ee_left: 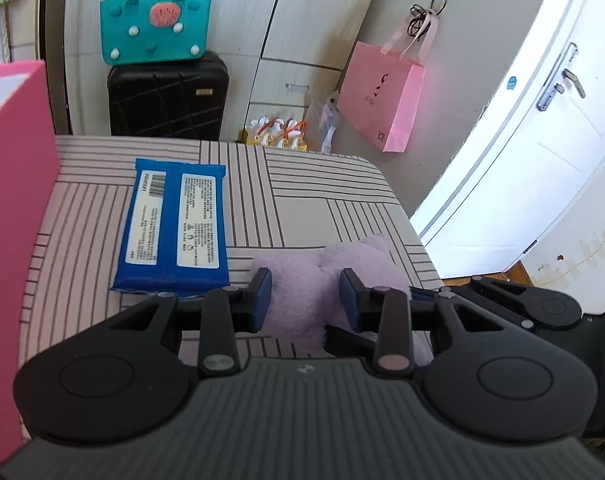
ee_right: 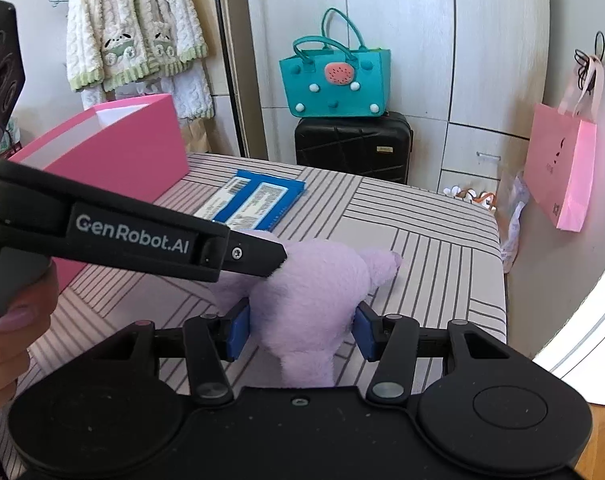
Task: Organize soft objects
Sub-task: 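Close the left tool on the purple plush while the right tool also grips it, then lift the purple plush with the left tool while the right tool steadies it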
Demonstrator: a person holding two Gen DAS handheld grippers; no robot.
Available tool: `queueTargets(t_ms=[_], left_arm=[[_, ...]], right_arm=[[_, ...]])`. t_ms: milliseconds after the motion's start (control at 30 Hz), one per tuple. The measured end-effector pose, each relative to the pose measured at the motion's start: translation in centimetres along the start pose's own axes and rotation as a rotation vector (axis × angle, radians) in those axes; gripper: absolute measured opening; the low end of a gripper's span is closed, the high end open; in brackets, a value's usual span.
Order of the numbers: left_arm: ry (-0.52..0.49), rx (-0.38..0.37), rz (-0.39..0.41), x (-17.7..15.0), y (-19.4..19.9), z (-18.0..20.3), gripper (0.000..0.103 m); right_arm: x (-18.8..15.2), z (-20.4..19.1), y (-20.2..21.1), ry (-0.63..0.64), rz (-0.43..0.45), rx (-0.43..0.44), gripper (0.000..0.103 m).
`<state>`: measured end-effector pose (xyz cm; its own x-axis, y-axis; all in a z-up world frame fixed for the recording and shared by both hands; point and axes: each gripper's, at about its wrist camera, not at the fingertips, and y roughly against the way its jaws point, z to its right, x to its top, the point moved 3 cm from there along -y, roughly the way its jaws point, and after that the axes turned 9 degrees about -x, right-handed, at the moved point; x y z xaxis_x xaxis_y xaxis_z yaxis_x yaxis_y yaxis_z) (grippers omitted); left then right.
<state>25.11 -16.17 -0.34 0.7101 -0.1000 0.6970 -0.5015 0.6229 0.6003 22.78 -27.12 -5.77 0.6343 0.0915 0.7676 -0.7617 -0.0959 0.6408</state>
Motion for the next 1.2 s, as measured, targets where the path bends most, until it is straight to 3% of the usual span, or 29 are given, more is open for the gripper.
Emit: queueTargets(t_ms=[633,833,933,1100,1200], left_arm=[[-0.241,0.068,0.058,-1.9,9.1,3.3,0.033],[-0.169,-0.008,0.089,-2.0,11.7,1.9,0.032],[-0.095,-0.101,0.082,-2.1,12.8,0.9,0.031],[-0.063,-0.075,0.076,-2.4,13.1,-1.3,0.032],[-0.041,-0.037,0.058,-2.8,12.6,-2.8,0.032]], right_arm=[[0.4,-3.9,7.0,0.022,0.034,0.098,0.059],[1.1,-6.1,9.2,0.083,0.093,0.099,0.058],[1.6,-7.7,10.1,0.113,0.109,0.188,0.055],[2.3,-10.4,10.5,0.165,0.137,0.195,0.049],[2.4,-10.5,8.6,0.147,0.086,0.224,0.049]])
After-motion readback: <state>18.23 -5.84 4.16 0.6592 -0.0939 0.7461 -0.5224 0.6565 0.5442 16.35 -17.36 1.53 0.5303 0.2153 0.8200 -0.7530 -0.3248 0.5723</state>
